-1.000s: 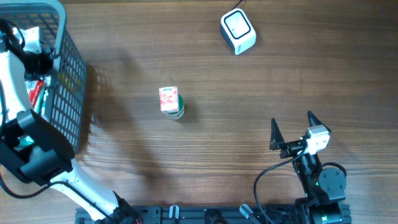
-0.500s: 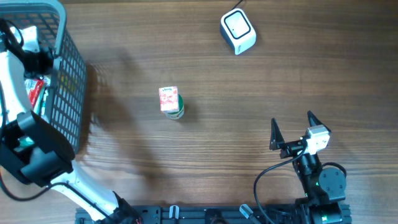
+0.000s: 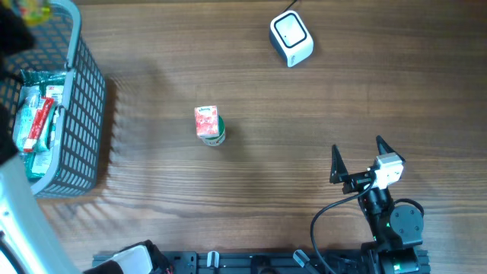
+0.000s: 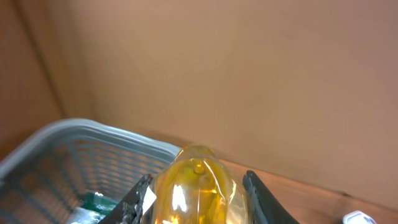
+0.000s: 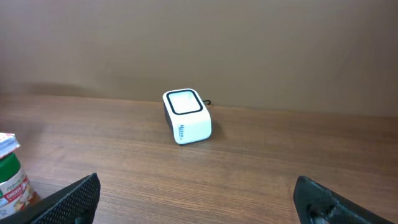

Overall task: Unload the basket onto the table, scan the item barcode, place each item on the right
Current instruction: 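Carry the Vim bottle right of the tissue pack, near the scanner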

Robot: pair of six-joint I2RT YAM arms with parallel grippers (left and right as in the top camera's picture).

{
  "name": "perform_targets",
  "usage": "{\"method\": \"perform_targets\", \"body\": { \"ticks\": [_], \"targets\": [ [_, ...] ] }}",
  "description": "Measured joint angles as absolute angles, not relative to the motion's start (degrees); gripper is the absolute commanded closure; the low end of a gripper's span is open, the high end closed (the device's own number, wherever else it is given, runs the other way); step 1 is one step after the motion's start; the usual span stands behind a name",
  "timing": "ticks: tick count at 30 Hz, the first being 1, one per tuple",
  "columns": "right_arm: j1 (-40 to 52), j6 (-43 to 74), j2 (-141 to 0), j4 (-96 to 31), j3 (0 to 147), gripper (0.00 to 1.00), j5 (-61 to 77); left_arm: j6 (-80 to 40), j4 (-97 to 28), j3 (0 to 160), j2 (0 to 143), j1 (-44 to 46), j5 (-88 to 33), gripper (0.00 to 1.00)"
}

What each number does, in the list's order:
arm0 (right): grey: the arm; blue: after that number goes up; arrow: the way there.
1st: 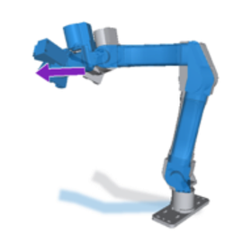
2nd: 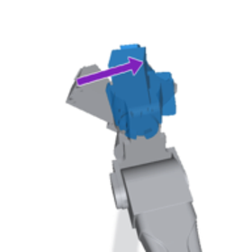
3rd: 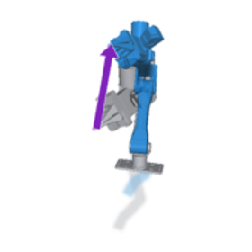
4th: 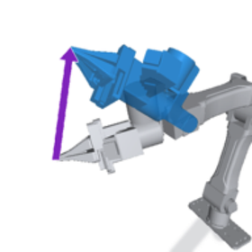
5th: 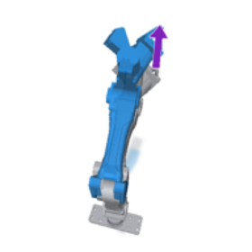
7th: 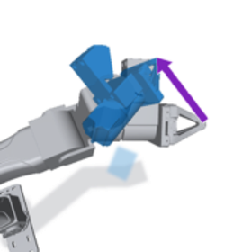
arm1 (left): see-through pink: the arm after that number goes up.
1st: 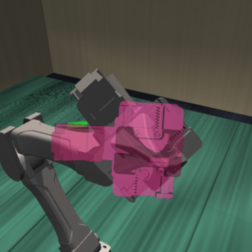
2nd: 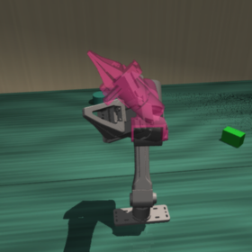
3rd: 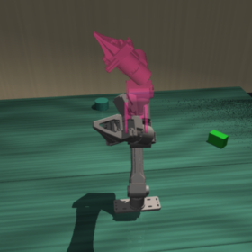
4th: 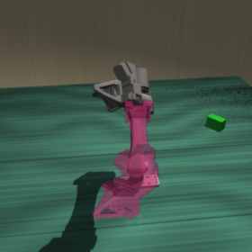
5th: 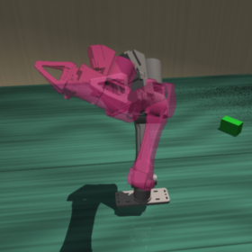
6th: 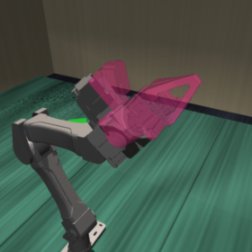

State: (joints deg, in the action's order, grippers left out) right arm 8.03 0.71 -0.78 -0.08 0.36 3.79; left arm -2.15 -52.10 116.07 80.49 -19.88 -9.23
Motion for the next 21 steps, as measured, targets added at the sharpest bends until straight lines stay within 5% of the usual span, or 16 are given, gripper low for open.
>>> {"method": "perform_targets", "body": {
  "ticks": [11,17,21],
  "targets": [
    [8.0,0.7,-0.8,-0.1,0.3,0.00,3.8,-6.7,-69.6,116.0,79.5,12.8,-5.6,0.72],
    [8.0,0.7,-0.8,-0.1,0.4,0.00,3.8,-13.2,-73.6,116.0,89.4,28.5,-0.2,0.68],
    [8.0,0.7,-0.8,-0.1,0.4,0.00,3.8,-19.7,-73.8,116.0,97.9,37.2,3.5,0.76]
  ]
}}
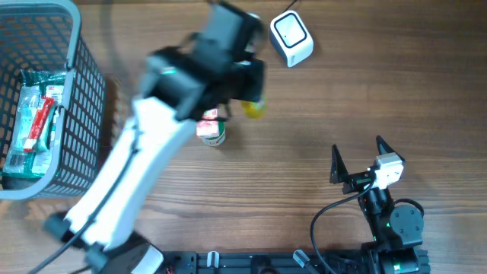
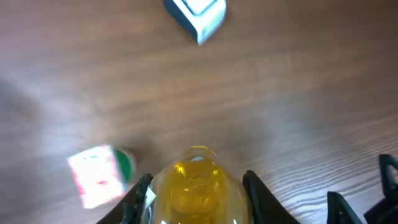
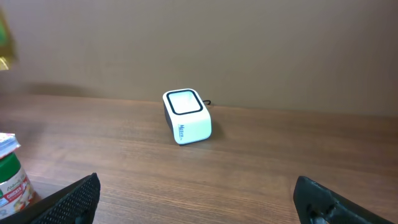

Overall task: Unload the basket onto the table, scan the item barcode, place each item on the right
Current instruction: 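Carry the Vim bottle right of the tissue pack, near the scanner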

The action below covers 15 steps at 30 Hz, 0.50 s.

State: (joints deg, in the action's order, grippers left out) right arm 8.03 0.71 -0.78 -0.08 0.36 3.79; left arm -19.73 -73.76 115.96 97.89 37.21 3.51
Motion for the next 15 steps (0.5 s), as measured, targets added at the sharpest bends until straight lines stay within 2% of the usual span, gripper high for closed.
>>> {"method": "perform_targets", "body": {
  "ticks": [4,7,15],
  "targets": [
    [8.0,0.7,-0.8,-0.1,0.3,0.00,3.8,-24.6,-72.8,115.9,104.2,42.0,5.3,0.75],
    [8.0,0.7,-0.8,-0.1,0.3,0.00,3.8,-26.2,-71.4,115.9,108.2,44.6,5.9,0.80],
    [8.0,0.7,-0.8,-0.1,0.3,0.00,3.8,-32.1,-68.8,115.9,113.2,46.4,7.6,0.76]
  ]
}}
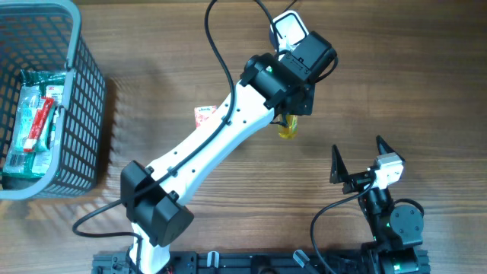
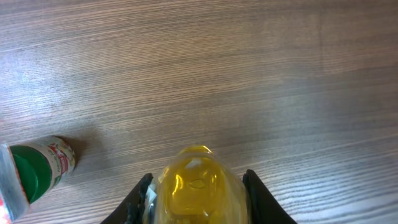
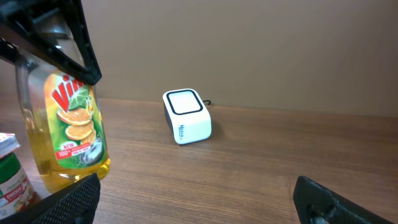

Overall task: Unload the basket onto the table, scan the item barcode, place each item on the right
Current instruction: 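Carry the Vim bottle right of the tissue pack, near the scanner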

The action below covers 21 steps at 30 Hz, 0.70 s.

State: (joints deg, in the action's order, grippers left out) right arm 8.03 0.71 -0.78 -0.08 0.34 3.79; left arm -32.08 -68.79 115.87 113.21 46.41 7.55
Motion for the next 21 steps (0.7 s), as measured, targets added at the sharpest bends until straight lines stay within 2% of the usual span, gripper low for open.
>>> {"method": "perform_targets", "body": {
  "ticks": [15,21],
  "targets": [
    [8.0,0.7,-0.8,-0.1,0.3,0.00,3.8,-34.0,-67.9,115.7,113.8,46.5,8.1,0.76],
    [8.0,0.7,-0.8,-0.1,0.4,0.00,3.8,-35.6,-62.8,110.4,113.9,46.5,9.1,0.77]
  ]
}}
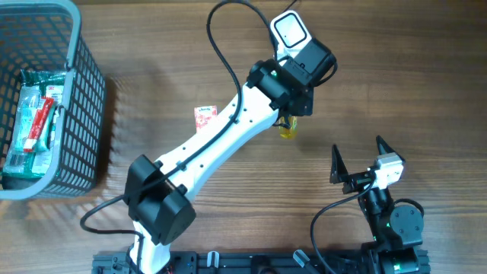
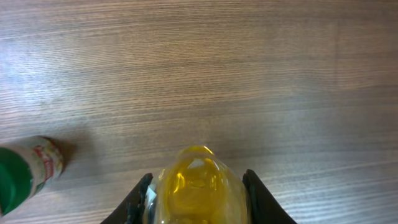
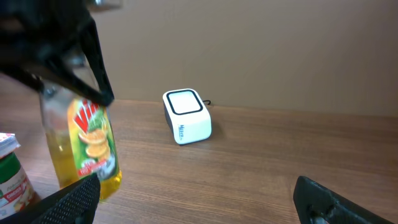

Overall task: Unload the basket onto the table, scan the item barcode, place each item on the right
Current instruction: 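Carry the Vim bottle right of the tissue pack, near the scanner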

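A yellow dish-soap bottle with a green and orange label hangs upright over the table, and my left gripper is shut on it from above. Overhead only its yellow bottom shows under the arm. The white barcode scanner sits at the back, just behind the left gripper; it shows as the scanner to the right of the bottle. My right gripper stands open near the front right, nothing between its fingers.
A green-capped can with a red and white label stands left of the bottle, mostly hidden under the arm overhead. A grey wire basket with packets is at the far left.
The left gripper with the bottle has shifted slightly toward the scanner and turned the bottle a little. The right arm has not moved.
The left gripper held the yellow bottle above the basket at the far left. Then it was over the middle of the table near the can. Then it held the bottle in front of the scanner, where it still is.
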Robot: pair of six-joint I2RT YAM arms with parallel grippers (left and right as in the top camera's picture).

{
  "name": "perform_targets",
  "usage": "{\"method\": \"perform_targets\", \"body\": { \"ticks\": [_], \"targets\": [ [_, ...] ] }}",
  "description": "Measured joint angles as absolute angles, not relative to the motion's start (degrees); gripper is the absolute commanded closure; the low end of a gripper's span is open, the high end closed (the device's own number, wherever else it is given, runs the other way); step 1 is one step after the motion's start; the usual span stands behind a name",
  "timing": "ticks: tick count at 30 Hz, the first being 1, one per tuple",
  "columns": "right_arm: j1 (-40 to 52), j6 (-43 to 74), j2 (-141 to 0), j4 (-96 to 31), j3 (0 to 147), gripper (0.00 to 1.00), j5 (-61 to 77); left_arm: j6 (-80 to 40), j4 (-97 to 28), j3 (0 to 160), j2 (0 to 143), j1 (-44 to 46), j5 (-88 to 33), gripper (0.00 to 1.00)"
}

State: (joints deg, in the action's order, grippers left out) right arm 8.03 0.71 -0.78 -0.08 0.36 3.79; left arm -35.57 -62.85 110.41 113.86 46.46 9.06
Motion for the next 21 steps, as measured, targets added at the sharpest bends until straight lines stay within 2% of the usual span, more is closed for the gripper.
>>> {"method": "perform_targets", "body": {
  "ticks": [9,21],
  "targets": [
    [8.0,0.7,-0.8,-0.1,0.4,0.00,3.8,-38.0,-58.1,103.5,114.5,46.5,17.9,0.75],
    [8.0,0.7,-0.8,-0.1,0.3,0.00,3.8,-38.6,-51.6,97.7,114.6,43.8,20.3,0.76]
  ]
}}
